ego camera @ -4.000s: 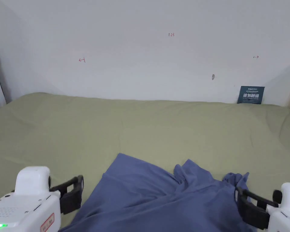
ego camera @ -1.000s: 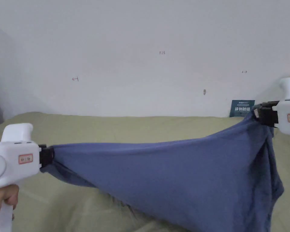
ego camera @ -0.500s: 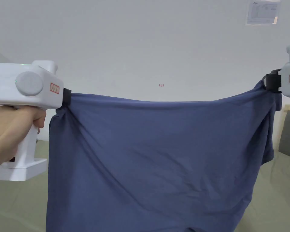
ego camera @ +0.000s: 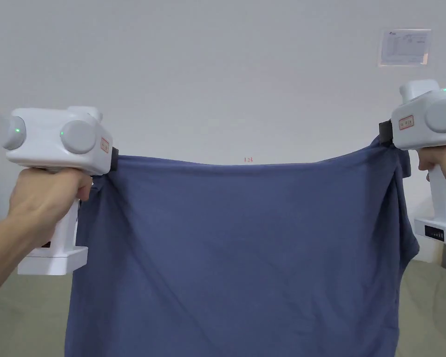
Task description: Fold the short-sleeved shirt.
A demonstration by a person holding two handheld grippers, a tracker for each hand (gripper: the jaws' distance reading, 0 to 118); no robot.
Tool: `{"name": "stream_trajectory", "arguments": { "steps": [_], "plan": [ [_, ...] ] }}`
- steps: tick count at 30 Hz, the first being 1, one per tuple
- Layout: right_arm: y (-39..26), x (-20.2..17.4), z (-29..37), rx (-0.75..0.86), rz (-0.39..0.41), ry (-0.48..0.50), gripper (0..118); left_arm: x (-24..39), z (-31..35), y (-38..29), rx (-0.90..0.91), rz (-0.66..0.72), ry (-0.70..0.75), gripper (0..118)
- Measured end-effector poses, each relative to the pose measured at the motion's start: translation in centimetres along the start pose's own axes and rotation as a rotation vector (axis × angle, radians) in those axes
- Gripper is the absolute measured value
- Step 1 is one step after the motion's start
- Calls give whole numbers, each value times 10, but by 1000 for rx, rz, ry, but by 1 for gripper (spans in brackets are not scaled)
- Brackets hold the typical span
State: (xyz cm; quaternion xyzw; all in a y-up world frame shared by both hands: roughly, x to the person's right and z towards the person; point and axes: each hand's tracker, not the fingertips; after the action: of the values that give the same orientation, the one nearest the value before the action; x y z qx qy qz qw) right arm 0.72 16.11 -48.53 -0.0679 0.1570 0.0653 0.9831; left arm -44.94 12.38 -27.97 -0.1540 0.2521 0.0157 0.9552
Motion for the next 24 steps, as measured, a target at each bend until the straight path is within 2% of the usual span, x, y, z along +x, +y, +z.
{"name": "stream_trajectory", "arguments": {
  "steps": [6, 11, 14, 20, 24],
  "plan": [
    [32, -9, -44, 38, 27, -30, 2, 13, -49, 38, 47, 11, 51, 3],
    [56, -13, -76, 76, 11, -40, 2, 22, -87, 50, 75, 2, 77, 3],
    [61, -19, -92, 94, 33, -44, 2, 24, -107, 48, 95, 7, 108, 3],
    [40, -29, -127, 74, 42, -43, 2, 25, -148, 24, 72, 25, 101, 3],
    [-9, -37, -151, 2, 45, -8, 2, 28, -185, -21, -8, 18, 97, 3]
  ]
}}
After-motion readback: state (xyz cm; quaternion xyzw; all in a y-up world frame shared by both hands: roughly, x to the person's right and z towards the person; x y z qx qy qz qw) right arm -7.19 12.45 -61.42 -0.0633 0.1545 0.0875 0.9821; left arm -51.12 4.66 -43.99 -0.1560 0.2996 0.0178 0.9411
